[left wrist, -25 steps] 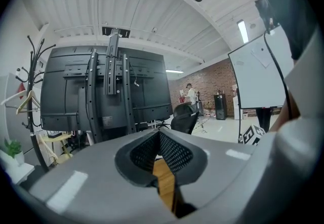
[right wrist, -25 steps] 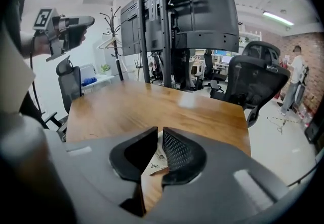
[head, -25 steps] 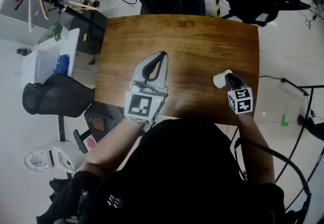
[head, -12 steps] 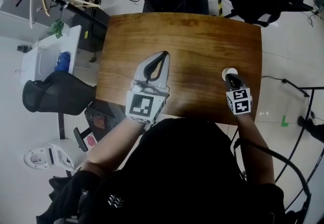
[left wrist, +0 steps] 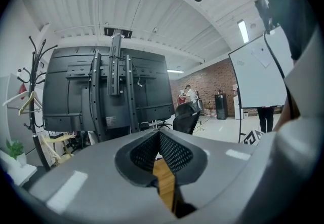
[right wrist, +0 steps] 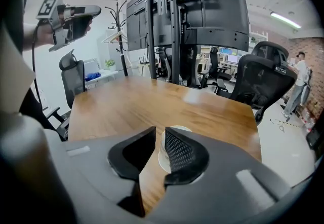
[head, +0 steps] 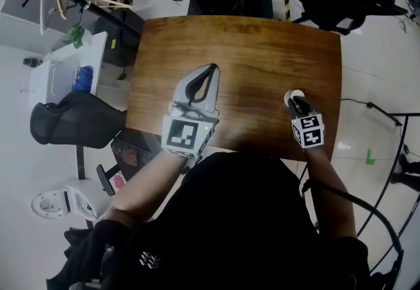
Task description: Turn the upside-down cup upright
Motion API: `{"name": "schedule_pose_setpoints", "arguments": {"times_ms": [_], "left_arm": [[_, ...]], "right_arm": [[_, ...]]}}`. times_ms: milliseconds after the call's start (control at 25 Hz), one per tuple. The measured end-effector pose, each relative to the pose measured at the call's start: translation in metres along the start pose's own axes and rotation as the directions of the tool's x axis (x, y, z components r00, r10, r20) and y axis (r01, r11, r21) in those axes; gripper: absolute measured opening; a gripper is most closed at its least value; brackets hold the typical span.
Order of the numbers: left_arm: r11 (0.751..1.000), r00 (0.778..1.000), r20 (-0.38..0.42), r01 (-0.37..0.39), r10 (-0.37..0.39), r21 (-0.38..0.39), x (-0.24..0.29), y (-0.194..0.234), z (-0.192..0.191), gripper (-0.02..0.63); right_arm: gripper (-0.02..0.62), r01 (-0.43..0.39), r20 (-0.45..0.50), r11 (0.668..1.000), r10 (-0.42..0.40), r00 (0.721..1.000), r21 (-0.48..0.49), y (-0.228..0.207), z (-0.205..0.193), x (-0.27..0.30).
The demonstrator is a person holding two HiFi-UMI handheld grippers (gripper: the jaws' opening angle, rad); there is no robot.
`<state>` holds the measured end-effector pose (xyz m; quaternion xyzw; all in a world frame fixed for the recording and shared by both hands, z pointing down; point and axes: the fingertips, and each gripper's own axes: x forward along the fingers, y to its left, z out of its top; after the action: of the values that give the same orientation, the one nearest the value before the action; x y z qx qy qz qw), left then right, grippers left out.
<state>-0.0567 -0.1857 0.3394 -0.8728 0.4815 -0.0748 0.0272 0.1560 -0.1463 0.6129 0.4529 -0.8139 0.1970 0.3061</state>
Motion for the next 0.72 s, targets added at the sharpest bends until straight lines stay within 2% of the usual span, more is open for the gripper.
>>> {"name": "schedule_pose_setpoints", "arguments": {"times_ms": [80, 200, 280, 360, 560, 640, 720], "left_arm": [[1.0, 1.0, 0.006, 0.001, -0.001, -0.002, 0.0, -0.001, 0.002, 0.0], [1.0, 1.0, 0.009, 0.002, -0.002, 0.003, 0.001, -0.002, 0.004, 0.0], [1.0, 1.0, 0.009, 0.004, -0.004, 0.012, 0.0, -0.003, 0.005, 0.0], [1.0, 1.0, 0.002, 0.003, -0.004, 0.023, -0.001, -0.002, 0.004, 0.0], [1.0, 1.0, -0.003, -0.016, 0.016, 0.018, -0.004, 0.002, 0.005, 0.0], [1.0, 1.0, -0.003, -0.018, 0.018, 0.018, -0.005, 0.002, 0.004, 0.0], [1.0, 1.0, 0.0, -0.022, 0.022, 0.01, -0.005, 0.002, 0.004, 0.0]], "right_arm": [[0.077, 0.001, 0.032, 1.0, -0.001, 1.0, 0.005, -0.001, 0.006, -0.005], [0.078, 0.074, 0.095, 0.995, -0.08, 0.992, 0.068, -0.023, 0.018, -0.016], [0.092, 0.113, 0.099, 0.986, -0.125, 0.987, 0.121, -0.041, 0.019, -0.019], [0.098, 0.125, 0.078, 0.981, -0.137, 0.987, 0.146, -0.052, 0.015, -0.017], [0.1, 0.093, 0.027, 0.971, -0.101, 0.995, 0.222, -0.057, -0.002, -0.007], [0.097, 0.06, 0.036, 0.948, -0.075, 0.996, 0.313, -0.058, -0.01, -0.003], [0.095, 0.013, 0.079, 0.906, -0.051, 0.996, 0.423, -0.06, -0.013, -0.001]]}}
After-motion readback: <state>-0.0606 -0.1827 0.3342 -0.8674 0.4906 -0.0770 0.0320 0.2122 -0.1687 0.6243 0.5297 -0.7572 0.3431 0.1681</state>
